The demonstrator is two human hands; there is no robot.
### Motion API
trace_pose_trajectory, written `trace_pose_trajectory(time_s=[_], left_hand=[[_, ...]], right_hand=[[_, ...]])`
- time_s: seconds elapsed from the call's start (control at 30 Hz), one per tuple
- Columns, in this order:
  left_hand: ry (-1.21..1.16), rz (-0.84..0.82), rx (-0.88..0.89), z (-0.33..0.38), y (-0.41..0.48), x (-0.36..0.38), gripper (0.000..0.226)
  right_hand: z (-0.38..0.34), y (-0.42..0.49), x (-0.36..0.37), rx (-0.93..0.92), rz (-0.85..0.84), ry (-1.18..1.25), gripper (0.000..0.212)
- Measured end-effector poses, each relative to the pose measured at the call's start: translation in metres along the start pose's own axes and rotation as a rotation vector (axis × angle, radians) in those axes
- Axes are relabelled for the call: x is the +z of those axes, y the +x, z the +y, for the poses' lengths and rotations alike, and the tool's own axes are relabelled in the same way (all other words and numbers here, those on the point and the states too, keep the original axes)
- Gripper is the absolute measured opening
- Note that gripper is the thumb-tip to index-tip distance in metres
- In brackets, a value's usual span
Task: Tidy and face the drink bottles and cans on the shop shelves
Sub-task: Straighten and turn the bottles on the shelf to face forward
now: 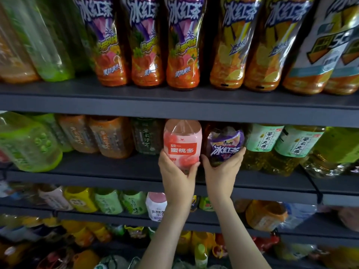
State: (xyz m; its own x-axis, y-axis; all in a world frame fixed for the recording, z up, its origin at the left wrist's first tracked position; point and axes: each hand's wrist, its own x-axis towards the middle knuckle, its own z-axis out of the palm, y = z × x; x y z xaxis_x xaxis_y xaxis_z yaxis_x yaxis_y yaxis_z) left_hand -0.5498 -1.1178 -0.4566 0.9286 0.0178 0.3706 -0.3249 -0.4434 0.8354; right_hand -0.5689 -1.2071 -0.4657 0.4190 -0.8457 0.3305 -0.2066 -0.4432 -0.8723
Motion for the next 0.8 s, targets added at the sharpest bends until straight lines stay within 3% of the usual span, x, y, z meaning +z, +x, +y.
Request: trace_pose_trajectory(time_s=[0.17, 0.27, 0.37, 0.47, 0.53, 0.63, 0.8], left_hand=[[0.011, -0.017, 0.001, 0.000, -0.002, 0.002, 0.103], [0.025, 0.015, 0.036, 0.002, -0.006, 0.001, 0.104], [0.170, 0.142, 0.503, -0.002, -0.022, 0.013, 0.079], [0.323, -0.032, 0.811, -0.007, -0.030, 0.039, 0.049], [0.406, -0.177, 0.815, -0.012, -0.029, 0.056, 0.049], [0.494, -0.238, 0.768, -0.016, -0.023, 0.074, 0.053], [0.555, -0.150, 0.862, -0.007, -0.018, 0.079, 0.054]], right_hand=[[-0.007, 0.010, 0.001, 0.038, -0.070, -0.044, 0.108], [-0.005, 0.008, -0.002, 0.011, -0.116, -0.086, 0.095], [0.016, -0.004, -0.014, -0.196, -0.120, -0.133, 0.078], [0.045, -0.006, -0.030, -0.460, -0.252, -0.255, 0.067], [0.058, 0.000, -0.034, -0.586, -0.302, -0.372, 0.063], [0.059, 0.011, -0.038, -0.689, -0.346, -0.485, 0.057], [0.055, 0.021, -0.044, -0.656, -0.410, -0.436, 0.058]])
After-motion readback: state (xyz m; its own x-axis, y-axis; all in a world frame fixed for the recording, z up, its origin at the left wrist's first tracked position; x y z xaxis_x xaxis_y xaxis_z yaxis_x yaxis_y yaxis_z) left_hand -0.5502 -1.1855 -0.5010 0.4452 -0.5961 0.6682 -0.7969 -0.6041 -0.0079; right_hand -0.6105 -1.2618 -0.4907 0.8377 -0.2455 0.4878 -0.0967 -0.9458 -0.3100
